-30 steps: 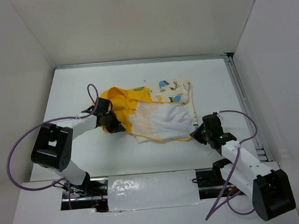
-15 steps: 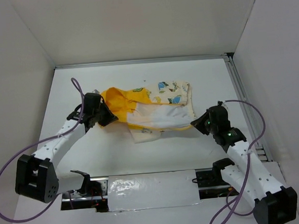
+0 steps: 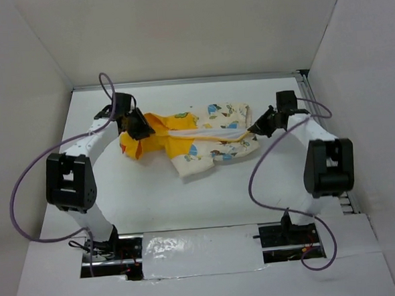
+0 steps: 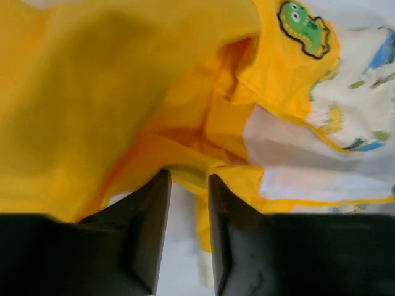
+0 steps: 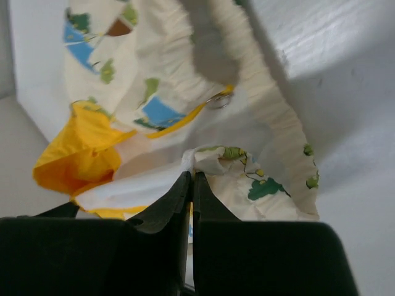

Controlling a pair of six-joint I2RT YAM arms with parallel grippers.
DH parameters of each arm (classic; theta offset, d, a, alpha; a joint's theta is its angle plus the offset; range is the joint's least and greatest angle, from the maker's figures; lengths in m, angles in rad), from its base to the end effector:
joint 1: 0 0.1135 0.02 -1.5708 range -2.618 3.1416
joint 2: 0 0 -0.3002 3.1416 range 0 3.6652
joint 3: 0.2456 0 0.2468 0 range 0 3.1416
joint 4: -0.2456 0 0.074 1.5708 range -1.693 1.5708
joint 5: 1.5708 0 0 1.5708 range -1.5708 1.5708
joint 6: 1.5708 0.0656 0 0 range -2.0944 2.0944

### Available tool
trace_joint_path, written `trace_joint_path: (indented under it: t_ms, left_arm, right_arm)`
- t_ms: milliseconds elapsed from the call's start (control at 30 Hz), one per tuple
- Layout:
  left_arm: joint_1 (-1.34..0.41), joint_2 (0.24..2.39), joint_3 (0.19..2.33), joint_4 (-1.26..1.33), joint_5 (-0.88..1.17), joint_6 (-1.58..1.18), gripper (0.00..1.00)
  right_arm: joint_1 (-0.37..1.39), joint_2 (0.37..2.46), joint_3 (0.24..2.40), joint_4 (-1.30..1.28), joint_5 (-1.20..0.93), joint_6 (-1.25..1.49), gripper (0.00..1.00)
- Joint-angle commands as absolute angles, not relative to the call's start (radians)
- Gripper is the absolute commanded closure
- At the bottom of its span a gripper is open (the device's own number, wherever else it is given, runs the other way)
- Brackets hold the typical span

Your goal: Zip up the jacket

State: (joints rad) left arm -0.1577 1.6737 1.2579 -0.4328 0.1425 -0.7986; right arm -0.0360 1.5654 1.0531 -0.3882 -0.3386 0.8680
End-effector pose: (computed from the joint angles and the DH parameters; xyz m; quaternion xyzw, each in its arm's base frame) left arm 0.3797 -0.0698 0.2661 -0.2701 0.8936 -0.2213 0.2822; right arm 0.3414 0.0095 0.2422 0.3567 0.8616 0.2766 0.2323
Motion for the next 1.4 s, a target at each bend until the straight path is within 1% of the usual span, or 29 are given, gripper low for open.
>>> trace_joint_path:
  t_ms: [0,33,67,100,133,167,200,233,300,333,400,433,500,567,633,667,767,800,900,967,1033,1067,1133,1167,1200,1233,1267,1300,1367]
  left_arm:
    - [-0.103,1.762,1.397,-0.516,0.08,-0.718,0.52]
    - [-0.101,1.802,1.464,-0.541,0.084,-0.719,0.11]
    - [-0.101,1.819,1.492,-0.56,0.086,-0.718,0.01]
    - [-0.1,1.834,1.521,-0.58,0.093,-0.7,0.01]
    - [-0.103,1.833,1.561,-0.583,0.127,-0.686,0.01]
    - [-0.107,1.827,1.572,-0.581,0.139,-0.677,0.01]
    - [-0.113,1.8,1.574,-0.578,0.147,-0.669,0.01]
    - [-0.126,1.778,1.553,-0.571,0.153,-0.669,0.01]
    - [-0.178,1.697,1.497,-0.517,0.167,-0.651,0.01]
    - [-0.193,1.668,1.412,-0.49,0.188,-0.646,0.01]
    - [-0.253,1.593,1.327,-0.442,0.268,-0.634,0.01]
    - [-0.277,1.571,1.246,-0.396,0.29,-0.632,0.01]
    - [-0.353,1.534,1.159,-0.355,0.339,-0.63,0.01]
    - [-0.432,1.532,1.134,-0.307,0.36,-0.646,0.01]
    - [-0.495,1.58,1.138,-0.278,0.367,-0.664,0.01]
    - [-0.514,1.639,1.153,-0.275,0.379,-0.664,0.01]
    - [-0.537,1.773,1.279,-0.298,0.409,-0.696,0.01]
    - [-0.537,1.802,1.295,-0.288,0.426,-0.696,0.01]
    - [-0.509,1.891,1.345,-0.271,0.478,-0.706,0.01]
    - [-0.491,1.933,1.359,-0.299,0.454,-0.712,0.01]
    - [-0.45,1.966,1.367,-0.327,0.394,-0.724,0.01]
    - [-0.433,1.974,1.377,-0.351,0.384,-0.729,0.01]
    - [-0.378,2.0,1.388,-0.371,0.356,-0.729,0.01]
    - [-0.356,2.006,1.41,-0.391,0.35,-0.729,0.01]
    - [-0.318,2.016,1.42,-0.397,0.339,-0.723,0.01]
    - [-0.299,2.034,1.443,-0.402,0.33,-0.719,0.01]
    - [-0.263,2.049,1.468,-0.416,0.327,-0.707,0.01]
    - [-0.244,2.066,1.497,-0.437,0.324,-0.704,0.01]
    - [-0.213,2.117,1.597,-0.457,0.327,-0.689,0.01]
  right_arm:
    - [-0.078,1.727,1.216,-0.432,-0.296,0.793,0.92]
    - [-0.075,1.742,1.238,-0.437,-0.295,0.778,0.89]
    - [-0.068,1.743,1.268,-0.439,-0.279,0.767,0.75]
    - [-0.057,1.732,1.279,-0.452,-0.194,0.747,0.67]
    - [-0.042,1.714,1.285,-0.457,-0.142,0.736,0.36]
    - [-0.016,1.679,1.293,-0.474,-0.088,0.732,0.28]
    - [-0.005,1.657,1.295,-0.474,-0.004,0.726,0.26]
    - [0.023,1.642,1.292,-0.471,0.049,0.719,0.09]
    - [0.035,1.603,1.29,-0.463,0.119,0.692,0.08]
    - [0.044,1.598,1.286,-0.453,0.123,0.672,0.07]
    - [0.06,1.608,1.292,-0.425,0.115,0.621,0.07]
    - [0.061,1.62,1.319,-0.416,0.074,0.594,0.07]
    - [0.074,1.699,1.37,-0.41,0.037,0.532,0.07]
    - [0.087,1.823,1.517,-0.49,0.006,0.496,0.07]
    - [0.123,1.955,1.676,-0.54,0.032,0.476,0.07]
    - [0.136,1.995,1.71,-0.561,0.041,0.469,0.07]
    - [0.188,2.161,1.874,-0.607,0.048,0.477,0.07]
    - [0.192,2.161,1.902,-0.607,0.048,0.477,0.07]
    - [0.212,2.281,2.003,-0.685,-0.041,0.497,0.1]
    - [0.221,2.286,2.0,-0.696,-0.035,0.503,0.11]
    - [0.238,2.238,1.89,-0.67,-0.038,0.518,0.1]
    - [0.241,2.177,1.771,-0.649,-0.052,0.529,0.12]
    - [0.262,2.105,1.628,-0.579,-0.075,0.557,0.13]
    - [0.268,2.027,1.485,-0.556,-0.077,0.572,0.13]
    - [0.278,1.987,1.415,-0.508,-0.075,0.58,0.13]
    - [0.296,1.946,1.343,-0.49,-0.072,0.609,0.13]
    - [0.305,1.875,1.215,-0.476,-0.075,0.62,0.13]
    - [0.316,1.841,1.154,-0.45,-0.084,0.633,0.14]
    - [0.376,1.771,0.969,-0.414,-0.086,0.682,0.14]
